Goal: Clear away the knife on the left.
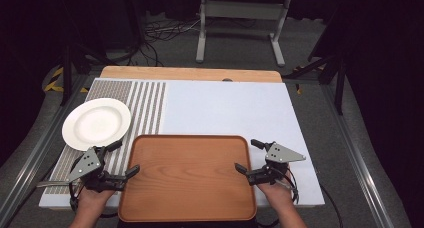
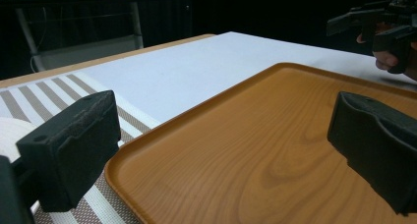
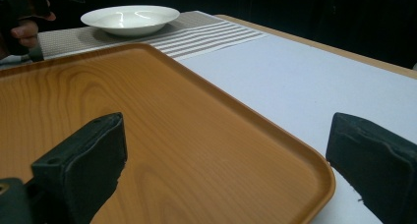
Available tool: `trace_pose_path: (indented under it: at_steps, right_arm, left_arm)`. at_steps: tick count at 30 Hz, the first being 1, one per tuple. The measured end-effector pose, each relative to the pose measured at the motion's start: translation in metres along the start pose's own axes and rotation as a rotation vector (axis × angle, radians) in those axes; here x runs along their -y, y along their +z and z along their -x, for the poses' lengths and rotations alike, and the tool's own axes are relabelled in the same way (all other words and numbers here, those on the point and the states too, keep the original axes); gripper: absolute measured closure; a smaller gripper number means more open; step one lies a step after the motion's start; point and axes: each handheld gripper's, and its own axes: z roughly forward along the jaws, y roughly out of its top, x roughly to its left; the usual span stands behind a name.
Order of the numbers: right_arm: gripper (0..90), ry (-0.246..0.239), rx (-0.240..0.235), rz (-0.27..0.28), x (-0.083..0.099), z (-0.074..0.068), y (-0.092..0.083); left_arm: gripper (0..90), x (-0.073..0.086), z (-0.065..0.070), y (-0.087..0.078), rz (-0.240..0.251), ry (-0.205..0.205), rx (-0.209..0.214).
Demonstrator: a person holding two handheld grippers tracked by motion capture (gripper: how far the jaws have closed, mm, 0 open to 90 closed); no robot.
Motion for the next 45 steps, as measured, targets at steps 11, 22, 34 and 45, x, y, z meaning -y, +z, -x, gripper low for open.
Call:
trace_pose_path:
  at_steps: [11,22,34,45]
  right_arm:
    - [2.5,0.001,-0.007,0.000,0.000,0.000,0.000]
    - [2.6,-0.001,-0.007,-0.002,0.000,0.000,0.000]
    - [2.6,0.001,-0.013,-0.002,0.000,0.001,0.000]
    - [2.6,0.000,-0.016,0.001,0.000,0.001,-0.001]
  left_arm:
    - [0.4,-0.003,0.001,0.001,-0.028,0.013,0.031]
    - [3.0,-0.016,0.002,-0.001,-0.020,0.011,0.066]
    - [3.7,-0.032,0.001,-0.002,-0.056,0.030,0.104]
    - [4.5,-0.048,-0.011,-0.008,-0.155,0.087,0.160]
